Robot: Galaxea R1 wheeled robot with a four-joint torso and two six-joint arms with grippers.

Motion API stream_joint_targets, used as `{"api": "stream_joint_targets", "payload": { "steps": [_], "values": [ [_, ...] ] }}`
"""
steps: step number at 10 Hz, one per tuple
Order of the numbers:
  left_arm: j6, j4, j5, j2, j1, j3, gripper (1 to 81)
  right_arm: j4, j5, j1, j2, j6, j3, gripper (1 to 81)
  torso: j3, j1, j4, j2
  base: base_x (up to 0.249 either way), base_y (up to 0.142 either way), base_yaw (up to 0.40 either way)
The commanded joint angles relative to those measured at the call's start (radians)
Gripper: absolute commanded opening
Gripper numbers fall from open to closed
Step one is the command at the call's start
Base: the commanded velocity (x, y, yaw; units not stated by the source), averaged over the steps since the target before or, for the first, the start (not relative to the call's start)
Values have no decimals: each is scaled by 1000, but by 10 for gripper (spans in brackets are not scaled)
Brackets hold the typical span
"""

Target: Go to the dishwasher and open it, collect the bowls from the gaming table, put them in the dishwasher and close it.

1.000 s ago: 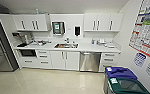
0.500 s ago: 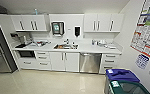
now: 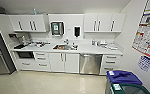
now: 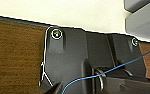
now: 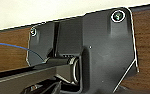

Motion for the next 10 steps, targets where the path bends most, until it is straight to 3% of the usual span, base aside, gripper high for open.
{"api": "stream_joint_targets", "payload": {
  "steps": [1,10],
  "values": [
    [-1,-5,45,-15,-43,6,811,-3,-51,42,-19,-2,19,811,0,0,0,0,108,0,0],
    [-1,-5,43,-15,-40,6,811,-4,-51,37,-9,-1,21,811,0,0,0,0,121,0,0]
  ]
}}
